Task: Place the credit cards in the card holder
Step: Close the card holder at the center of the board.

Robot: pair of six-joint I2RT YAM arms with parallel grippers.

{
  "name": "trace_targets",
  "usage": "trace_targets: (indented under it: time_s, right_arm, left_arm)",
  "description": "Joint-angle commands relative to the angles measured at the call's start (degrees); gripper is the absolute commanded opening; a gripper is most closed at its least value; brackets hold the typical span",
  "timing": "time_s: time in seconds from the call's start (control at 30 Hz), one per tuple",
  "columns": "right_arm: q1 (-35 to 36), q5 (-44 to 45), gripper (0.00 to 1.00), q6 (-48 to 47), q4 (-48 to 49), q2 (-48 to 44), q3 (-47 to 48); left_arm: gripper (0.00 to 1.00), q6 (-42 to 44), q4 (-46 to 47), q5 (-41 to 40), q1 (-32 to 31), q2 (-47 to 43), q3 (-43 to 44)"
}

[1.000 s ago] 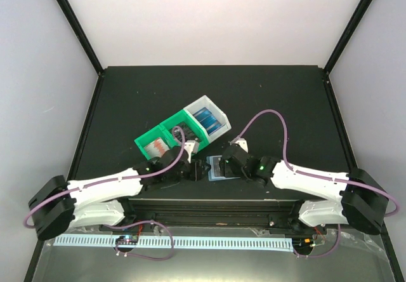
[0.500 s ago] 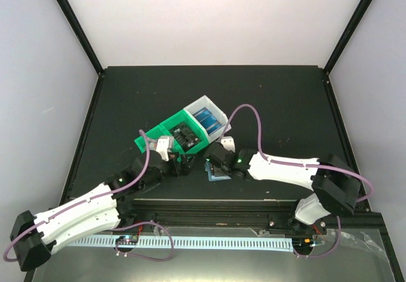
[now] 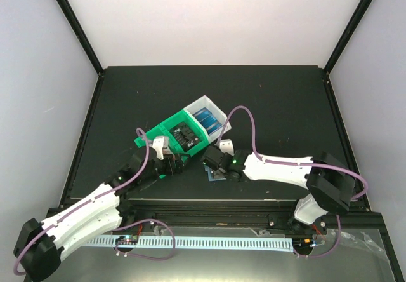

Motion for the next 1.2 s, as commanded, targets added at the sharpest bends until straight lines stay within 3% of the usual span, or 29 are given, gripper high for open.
trace_targets:
  time_s: [0.0,0.37,0.6,1.17]
  right_arm:
    - [0.3,-1.9,0.75,-1.5,3.3,-0.2,3.2]
    - [0.3,-11.2,0.66,-2.6,10.4,4.2,6.7]
    - [0.3,-8.0,0.47,0.9,7.5,8.3,9.3]
    - [0.2,-6.1,0.30,3.0,7.2,13.2,11.8]
  left_arm:
    - [0.99,2.0,1.7,5.6,1.4,1.4,-0.9]
    - [0.98,2.0,-0.9,3.9,1.9,0.3,-1.9]
    - [0.98,2.5,-2.8,3.0,2.1,-1.5,-2.1]
    - [0.98,2.9,-4.3,5.4,2.4,-3.1,-2.8]
